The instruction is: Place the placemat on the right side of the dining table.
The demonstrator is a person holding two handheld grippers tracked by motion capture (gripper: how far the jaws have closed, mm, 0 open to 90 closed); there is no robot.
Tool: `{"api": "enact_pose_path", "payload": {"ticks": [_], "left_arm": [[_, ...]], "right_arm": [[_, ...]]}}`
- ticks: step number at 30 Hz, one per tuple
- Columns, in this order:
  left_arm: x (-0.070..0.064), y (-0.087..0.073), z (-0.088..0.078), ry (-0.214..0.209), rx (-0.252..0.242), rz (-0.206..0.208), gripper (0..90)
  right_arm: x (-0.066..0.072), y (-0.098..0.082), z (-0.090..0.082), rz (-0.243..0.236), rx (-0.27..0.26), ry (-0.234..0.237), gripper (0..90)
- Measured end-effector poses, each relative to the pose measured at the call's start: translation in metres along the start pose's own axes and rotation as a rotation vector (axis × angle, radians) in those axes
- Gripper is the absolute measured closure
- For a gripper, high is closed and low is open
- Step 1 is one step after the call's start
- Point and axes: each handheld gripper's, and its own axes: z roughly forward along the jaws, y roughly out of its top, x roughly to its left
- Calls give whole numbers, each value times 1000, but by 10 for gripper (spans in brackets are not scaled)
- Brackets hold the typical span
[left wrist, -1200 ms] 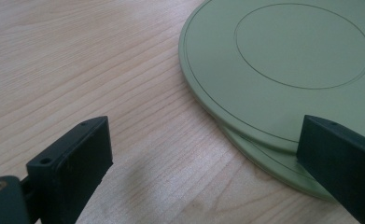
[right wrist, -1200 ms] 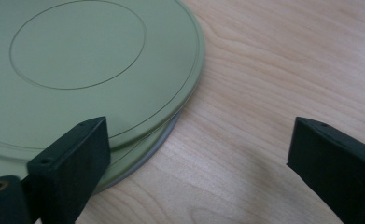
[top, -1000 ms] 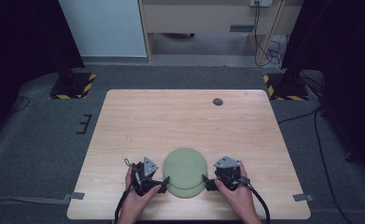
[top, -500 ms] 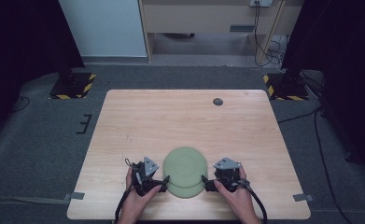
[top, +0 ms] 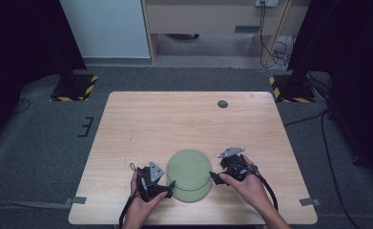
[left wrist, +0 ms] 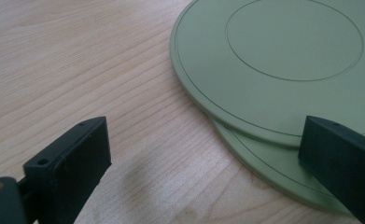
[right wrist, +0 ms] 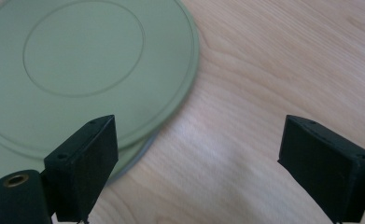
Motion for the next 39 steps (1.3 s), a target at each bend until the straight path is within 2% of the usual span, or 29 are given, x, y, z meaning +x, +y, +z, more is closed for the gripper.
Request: {"api": "enact_pose_path", "payload": {"ticks": [4, 9, 12, 13, 15, 18, 27, 31, 35, 39], "left_arm": [[-1, 3, 3, 2, -4, 3, 7], [-3, 4, 2, 7, -6, 26, 37], [-4, 3, 2, 3, -8, 21, 34], [-4, 3, 2, 3, -8, 19, 32], [-4, 3, 3, 2, -9, 17, 30], [-5, 3, 3, 5, -9, 17, 28], [-7, 2, 2, -15, -12, 16, 47], [-6, 3, 4, -14, -9, 11, 23], [-6, 3, 4, -12, -10, 10, 18], [-7, 3, 4, -3, -11, 14, 16]], "right_arm": [[-2, 19, 10, -32, 37, 42, 137], [-1, 39, 24, -44, 58, 79, 133], [0, 52, 34, -24, 75, 121, 147], [-1, 55, 37, 3, 67, 147, 150], [-1, 58, 42, 24, 74, 185, 150], [-3, 62, 48, 26, 110, 190, 155], [-8, 63, 58, 63, 130, 242, 180], [-9, 63, 64, 73, 144, 265, 189], [-10, 62, 67, 81, 152, 278, 203], [-10, 62, 66, 76, 145, 268, 226]]}}
